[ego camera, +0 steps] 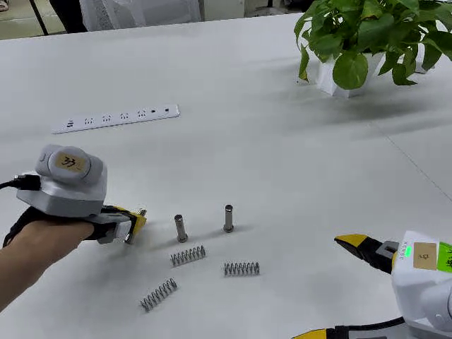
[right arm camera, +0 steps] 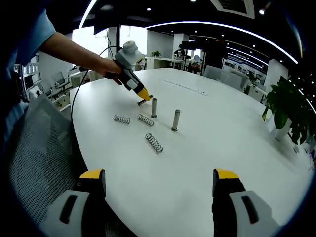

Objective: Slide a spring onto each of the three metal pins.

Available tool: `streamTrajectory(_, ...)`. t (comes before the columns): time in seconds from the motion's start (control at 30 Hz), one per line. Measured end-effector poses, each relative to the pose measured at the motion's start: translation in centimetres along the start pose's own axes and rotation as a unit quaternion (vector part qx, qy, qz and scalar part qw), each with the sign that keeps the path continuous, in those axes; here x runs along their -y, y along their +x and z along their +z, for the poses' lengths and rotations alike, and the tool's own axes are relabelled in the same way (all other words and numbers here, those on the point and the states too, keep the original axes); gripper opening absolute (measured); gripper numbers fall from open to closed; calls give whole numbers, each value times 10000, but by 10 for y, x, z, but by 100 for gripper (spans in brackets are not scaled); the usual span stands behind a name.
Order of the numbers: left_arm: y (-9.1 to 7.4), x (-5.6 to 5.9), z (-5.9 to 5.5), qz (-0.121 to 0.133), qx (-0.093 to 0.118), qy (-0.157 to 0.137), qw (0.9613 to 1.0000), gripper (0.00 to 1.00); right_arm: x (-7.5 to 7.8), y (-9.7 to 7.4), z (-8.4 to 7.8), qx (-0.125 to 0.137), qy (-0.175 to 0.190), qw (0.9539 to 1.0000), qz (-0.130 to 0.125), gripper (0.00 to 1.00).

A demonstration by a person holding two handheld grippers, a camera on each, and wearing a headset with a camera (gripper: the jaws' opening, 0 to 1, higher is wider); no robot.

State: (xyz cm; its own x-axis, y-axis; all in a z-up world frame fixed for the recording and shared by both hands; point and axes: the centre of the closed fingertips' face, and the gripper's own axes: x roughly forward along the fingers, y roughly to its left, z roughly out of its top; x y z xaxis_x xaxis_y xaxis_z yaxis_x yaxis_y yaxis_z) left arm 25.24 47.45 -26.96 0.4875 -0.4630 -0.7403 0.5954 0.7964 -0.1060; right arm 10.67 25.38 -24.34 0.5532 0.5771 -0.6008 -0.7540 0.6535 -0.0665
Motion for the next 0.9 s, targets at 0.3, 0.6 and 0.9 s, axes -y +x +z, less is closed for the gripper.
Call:
streamTrajectory(0.3, -14, 2, -3, 67, 151, 468, 9988, 8, 1, 0, 0, -14, -19, 10000, -12, 91)
streamTrajectory(0.6, -26, 5, -10, 53, 266, 512, 9983, 8, 0, 0, 0, -37, -49, 10000, -2, 91)
streamTrajectory(0.9, -33, 6, -16, 137, 383, 544, 9977, 8, -1, 1, -1, -70, -72, 9999, 11, 91)
